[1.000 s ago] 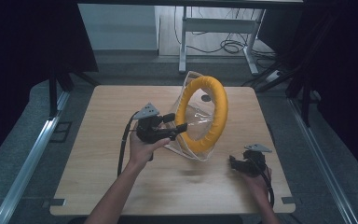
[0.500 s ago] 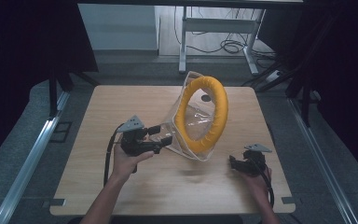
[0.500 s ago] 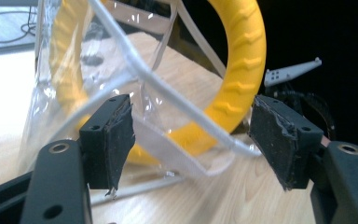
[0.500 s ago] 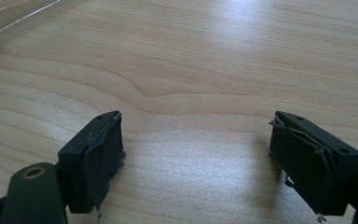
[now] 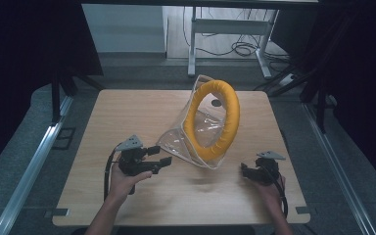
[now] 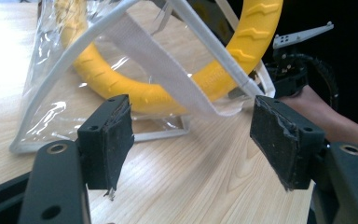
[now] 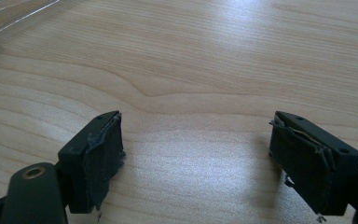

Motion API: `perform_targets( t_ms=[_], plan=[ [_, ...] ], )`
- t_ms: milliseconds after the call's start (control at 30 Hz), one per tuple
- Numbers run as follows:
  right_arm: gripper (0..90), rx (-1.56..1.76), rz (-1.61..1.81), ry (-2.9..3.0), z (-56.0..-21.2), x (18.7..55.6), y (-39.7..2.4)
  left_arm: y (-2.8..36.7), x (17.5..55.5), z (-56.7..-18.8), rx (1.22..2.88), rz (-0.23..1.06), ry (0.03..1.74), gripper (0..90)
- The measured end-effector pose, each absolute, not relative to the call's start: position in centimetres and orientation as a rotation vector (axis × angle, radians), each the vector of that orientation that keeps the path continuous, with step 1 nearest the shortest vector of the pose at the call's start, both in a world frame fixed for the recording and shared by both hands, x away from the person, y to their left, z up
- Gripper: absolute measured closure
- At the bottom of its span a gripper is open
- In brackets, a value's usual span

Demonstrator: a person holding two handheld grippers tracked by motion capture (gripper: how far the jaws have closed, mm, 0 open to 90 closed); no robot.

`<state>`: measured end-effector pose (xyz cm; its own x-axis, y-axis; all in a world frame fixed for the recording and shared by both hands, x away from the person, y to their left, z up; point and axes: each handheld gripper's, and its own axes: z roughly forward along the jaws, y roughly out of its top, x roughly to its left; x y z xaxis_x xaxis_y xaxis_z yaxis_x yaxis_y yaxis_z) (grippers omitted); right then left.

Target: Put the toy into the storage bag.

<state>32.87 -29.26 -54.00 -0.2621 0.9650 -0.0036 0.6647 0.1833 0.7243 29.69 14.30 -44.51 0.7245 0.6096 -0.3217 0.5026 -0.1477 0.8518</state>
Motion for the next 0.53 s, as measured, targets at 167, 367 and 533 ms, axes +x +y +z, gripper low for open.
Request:
perform_targets(
  t_ms=[167,367,533],
  plan=[
    [17.4,1.525,0.853,1.998,-54.01,32.87,-29.26,14.77,29.17,-45.00,1.801,0.100,0.879,30.0],
    [17.4,1.525,0.853,1.998,-54.01,32.87,-29.26,14.49,29.02,-45.12,1.824,0.097,0.859,29.7],
    [17.4,1.525,0.853,1.998,-54.01,32.87,-29.26,14.61,29.10,-45.11,1.827,0.100,0.857,29.6]
  ],
)
